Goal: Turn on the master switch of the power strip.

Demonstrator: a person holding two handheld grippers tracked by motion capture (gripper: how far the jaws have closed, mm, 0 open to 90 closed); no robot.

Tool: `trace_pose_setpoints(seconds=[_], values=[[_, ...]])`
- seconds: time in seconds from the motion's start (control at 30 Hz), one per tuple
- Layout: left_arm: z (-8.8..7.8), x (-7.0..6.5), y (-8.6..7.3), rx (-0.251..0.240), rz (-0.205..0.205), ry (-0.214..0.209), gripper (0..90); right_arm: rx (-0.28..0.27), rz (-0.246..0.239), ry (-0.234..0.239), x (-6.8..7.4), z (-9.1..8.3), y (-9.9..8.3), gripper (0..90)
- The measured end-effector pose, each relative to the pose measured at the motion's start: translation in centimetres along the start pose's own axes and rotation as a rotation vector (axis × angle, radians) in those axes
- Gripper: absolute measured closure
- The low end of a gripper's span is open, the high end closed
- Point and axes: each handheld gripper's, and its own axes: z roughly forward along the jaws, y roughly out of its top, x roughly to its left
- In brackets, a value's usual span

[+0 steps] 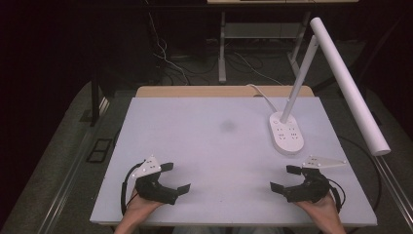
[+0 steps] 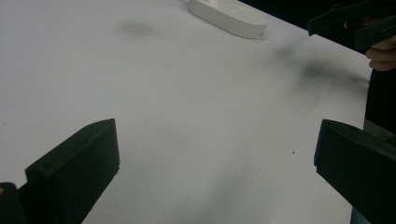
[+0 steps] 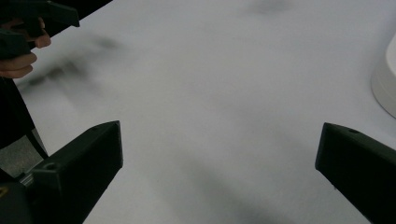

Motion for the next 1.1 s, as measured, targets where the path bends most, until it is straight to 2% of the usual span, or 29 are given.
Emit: trace_pose_setpoints(seconds=[0.57,1.1], values=[[0.22,-0.05,-0.09,0.012,-0.004,0.000,0.0,-0.008,0.003,-0.009,-0.08,-0.28,-0.16,0.3],[0.24,0.29,-0.26,0.022,-0.016,0.008,0.0,0.027,-0.006,-0.018,0.30,-0.26,-0.12,0.3]])
